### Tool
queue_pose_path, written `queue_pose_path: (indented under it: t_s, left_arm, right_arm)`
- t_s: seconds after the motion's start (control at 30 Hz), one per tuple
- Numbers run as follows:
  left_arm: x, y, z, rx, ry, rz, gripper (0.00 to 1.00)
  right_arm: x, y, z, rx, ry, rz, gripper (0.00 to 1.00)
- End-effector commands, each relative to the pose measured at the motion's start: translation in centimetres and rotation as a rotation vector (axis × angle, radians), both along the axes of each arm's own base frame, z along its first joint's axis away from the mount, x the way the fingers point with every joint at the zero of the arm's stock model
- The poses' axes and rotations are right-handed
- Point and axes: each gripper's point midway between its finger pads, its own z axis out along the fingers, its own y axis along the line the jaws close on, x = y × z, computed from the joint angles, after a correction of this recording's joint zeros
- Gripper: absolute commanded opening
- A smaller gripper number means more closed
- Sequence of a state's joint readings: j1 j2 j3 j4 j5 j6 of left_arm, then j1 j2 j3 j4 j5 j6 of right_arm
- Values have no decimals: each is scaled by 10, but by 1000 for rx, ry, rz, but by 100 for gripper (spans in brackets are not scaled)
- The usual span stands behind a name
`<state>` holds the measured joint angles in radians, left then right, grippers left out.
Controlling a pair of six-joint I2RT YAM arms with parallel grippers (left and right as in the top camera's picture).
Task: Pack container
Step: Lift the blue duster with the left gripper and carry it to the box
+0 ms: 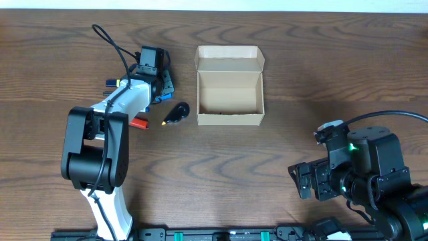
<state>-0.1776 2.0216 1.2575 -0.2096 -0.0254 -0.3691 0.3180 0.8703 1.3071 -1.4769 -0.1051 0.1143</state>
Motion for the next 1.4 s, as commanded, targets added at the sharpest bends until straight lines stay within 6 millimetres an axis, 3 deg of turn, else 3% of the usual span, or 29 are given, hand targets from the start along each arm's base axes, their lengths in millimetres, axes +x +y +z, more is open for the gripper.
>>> queue_pose_path:
  t_s: [0.0, 0.07, 0.17, 0.3, 0.4, 0.5, 0.67, 0.8, 0.93, 1.13, 1.37]
  left_arm:
    - [6, 8, 3, 32, -9, 10, 40]
    - [8, 7, 9, 40, -5, -4, 36]
    - [14, 5, 34, 52, -21, -31, 24]
    - [23, -2, 91, 87, -79, -111, 7]
    - [20, -13, 142, 119, -136, -197, 6]
    - [4, -31, 182, 155, -189, -324, 6]
    - [-53, -89, 223, 172, -237, -750, 6]
    - [-106, -136, 227, 172, -251, -1162, 6]
    - [-130, -161, 210, 243, -235, -1405, 6]
    - [-132, -180, 178, 354, -235, -1680, 5]
    - [-131, -192, 139, 300, -187, -1788, 6]
  right_arm:
    - [0, -1, -1, 6, 6, -13, 99]
    - [0, -1, -1, 6, 6, -13, 99]
    - [0, -1, -1, 6, 6, -13, 99]
    - [0, -1, -1, 6, 6, -13, 99]
    - [0, -1, -1, 6, 6, -13, 99]
    - [0, -1, -1, 6, 6, -13, 99]
    - [0, -1, -1, 6, 6, -13, 99]
    - [0, -1, -1, 6, 6, -13, 99]
    - [0, -1, -1, 6, 6, -13, 99]
    - [0, -1, -1, 6, 6, -13, 99]
    - [0, -1, -1, 6, 6, -13, 99]
